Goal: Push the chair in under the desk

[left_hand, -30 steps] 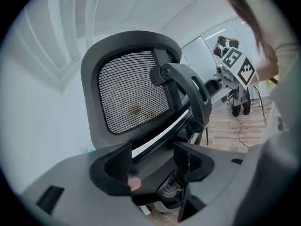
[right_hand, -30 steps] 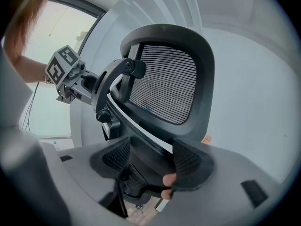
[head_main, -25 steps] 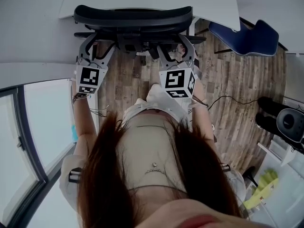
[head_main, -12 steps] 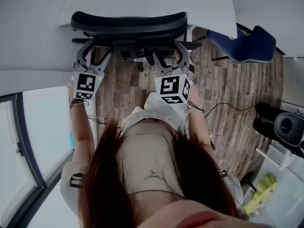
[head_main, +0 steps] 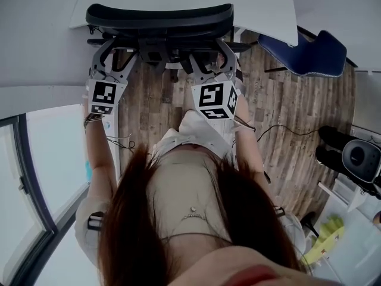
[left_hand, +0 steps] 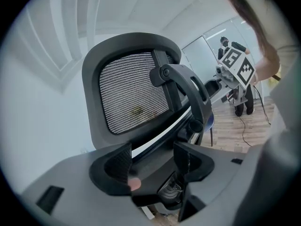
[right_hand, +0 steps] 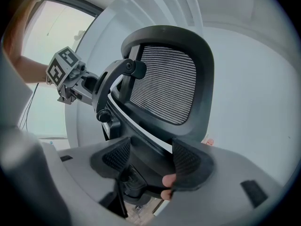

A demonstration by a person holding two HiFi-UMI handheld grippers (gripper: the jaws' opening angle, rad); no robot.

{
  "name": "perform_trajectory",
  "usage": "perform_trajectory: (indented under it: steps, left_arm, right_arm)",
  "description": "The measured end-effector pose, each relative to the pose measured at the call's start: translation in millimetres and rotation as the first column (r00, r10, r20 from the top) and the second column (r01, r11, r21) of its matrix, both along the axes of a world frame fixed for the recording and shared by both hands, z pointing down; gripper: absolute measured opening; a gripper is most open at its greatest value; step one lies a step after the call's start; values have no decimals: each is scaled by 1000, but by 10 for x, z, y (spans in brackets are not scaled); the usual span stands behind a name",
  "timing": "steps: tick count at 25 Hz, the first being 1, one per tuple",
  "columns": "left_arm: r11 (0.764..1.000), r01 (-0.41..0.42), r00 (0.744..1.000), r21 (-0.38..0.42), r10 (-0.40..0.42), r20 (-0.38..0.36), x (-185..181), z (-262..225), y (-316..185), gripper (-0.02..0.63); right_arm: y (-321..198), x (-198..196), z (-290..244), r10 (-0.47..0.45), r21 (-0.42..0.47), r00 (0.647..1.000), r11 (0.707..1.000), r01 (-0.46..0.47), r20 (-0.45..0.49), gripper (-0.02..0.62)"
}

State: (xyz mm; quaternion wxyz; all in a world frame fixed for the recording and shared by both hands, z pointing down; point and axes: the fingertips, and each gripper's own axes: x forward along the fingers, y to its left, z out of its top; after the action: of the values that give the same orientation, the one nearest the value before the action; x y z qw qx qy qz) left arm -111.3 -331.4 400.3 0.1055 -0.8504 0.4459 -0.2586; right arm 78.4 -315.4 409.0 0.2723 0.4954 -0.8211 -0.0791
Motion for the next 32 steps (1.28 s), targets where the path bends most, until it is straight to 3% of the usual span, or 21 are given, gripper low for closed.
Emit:
perform_trajectory:
  steps: [32]
  left_arm:
    - [1000, 0, 1000, -9, 0, -1, 24, 23, -629, 272]
  right_arm:
    - [-628, 28, 25, -3, 1, 1000, 1000, 3, 3, 281]
